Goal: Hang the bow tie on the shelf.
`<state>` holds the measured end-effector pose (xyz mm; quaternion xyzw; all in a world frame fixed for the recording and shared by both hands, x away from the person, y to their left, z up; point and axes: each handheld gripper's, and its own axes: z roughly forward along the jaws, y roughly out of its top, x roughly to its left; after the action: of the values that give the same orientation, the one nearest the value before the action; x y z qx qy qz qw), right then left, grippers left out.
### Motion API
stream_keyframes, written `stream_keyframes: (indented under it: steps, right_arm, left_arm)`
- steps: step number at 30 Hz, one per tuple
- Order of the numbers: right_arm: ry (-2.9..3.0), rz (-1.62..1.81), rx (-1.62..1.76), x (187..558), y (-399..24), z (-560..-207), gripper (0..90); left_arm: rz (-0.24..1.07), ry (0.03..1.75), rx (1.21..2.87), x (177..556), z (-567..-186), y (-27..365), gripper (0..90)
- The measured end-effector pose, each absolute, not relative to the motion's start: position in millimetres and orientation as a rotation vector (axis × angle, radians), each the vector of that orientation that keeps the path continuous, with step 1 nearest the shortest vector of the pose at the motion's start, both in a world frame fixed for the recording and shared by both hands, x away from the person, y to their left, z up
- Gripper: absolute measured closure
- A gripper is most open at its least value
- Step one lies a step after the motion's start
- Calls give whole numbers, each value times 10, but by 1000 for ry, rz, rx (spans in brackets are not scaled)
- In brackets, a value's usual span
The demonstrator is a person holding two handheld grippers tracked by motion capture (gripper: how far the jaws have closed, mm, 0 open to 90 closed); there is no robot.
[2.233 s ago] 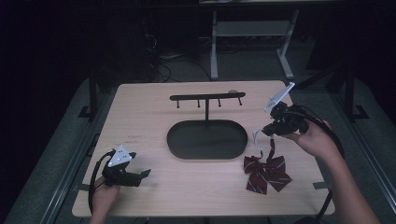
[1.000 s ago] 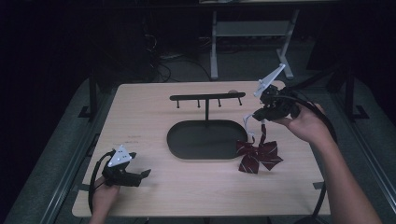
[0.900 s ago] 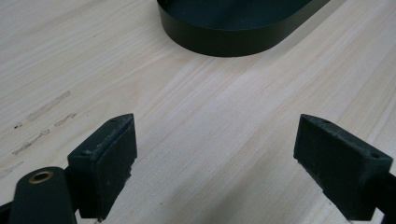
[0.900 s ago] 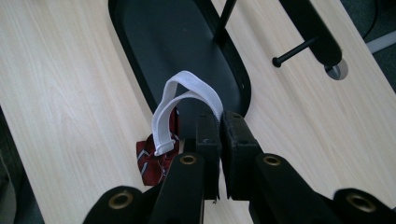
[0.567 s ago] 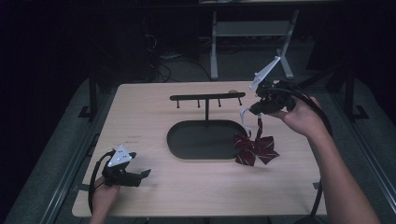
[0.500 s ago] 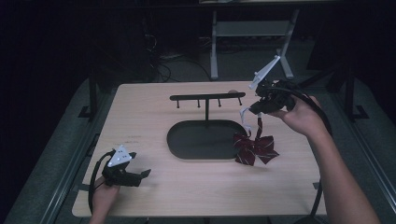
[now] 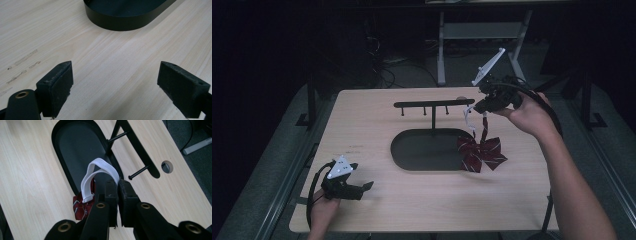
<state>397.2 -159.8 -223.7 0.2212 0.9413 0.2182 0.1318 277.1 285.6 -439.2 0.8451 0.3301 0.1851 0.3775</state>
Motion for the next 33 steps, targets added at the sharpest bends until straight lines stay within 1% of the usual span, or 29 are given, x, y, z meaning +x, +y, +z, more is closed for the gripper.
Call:
stream_keyframes:
  steps: [11, 21, 33]
  right_arm:
    - [2738, 607, 724, 4216, -1561, -2298, 855]
    - [2719, 592, 860, 4485, -1579, -2506, 855]
    - [2721, 563, 922, 4597, -1606, -2692, 852]
  left_arm:
    - [472, 837, 2159, 2775, -4398, 2842, 132]
    - [472, 832, 2149, 2774, -4398, 2832, 132]
    - [468, 828, 2162, 2775, -4398, 2831, 132]
